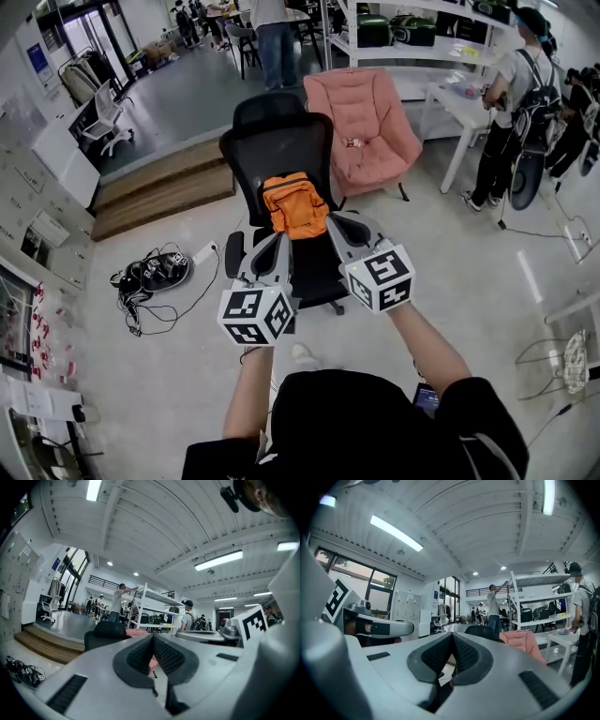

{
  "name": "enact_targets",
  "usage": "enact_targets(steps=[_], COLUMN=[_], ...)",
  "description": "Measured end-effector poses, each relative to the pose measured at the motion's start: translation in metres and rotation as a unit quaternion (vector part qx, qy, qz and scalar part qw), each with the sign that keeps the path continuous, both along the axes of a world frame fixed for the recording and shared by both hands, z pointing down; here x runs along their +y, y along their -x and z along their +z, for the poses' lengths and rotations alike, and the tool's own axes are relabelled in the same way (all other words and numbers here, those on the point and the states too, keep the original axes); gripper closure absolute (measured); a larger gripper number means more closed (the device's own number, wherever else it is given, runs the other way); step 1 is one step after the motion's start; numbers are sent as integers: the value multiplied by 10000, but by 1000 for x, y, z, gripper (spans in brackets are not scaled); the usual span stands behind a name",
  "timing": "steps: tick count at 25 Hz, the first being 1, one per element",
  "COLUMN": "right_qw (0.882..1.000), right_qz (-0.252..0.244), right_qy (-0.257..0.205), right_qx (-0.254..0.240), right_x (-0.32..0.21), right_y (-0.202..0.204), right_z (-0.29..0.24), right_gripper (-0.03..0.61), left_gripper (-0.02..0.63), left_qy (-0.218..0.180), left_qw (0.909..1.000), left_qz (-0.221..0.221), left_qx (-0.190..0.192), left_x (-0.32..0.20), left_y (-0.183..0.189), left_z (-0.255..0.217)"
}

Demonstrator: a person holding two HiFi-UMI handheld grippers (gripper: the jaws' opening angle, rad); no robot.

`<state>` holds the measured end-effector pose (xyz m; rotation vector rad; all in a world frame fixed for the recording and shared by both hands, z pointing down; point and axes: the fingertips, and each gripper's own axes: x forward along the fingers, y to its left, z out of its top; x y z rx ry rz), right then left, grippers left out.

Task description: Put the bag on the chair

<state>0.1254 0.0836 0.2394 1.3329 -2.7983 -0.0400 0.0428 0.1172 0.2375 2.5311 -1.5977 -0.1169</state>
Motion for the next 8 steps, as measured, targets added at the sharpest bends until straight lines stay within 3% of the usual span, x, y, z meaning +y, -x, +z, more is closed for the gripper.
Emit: enact_targets(steps=[8], right_qw=[10000], right_qz=[20], right_qy=[18], right_qx=[22], right_x=[-6], right_y=[4], right_z=[5], right_gripper=[577], left_gripper=[604], left_qy=[6], left_qw=[10000], left_qz=[23], left_qx=[-3], left_x=[-7], left_y=[3], left_z=[2])
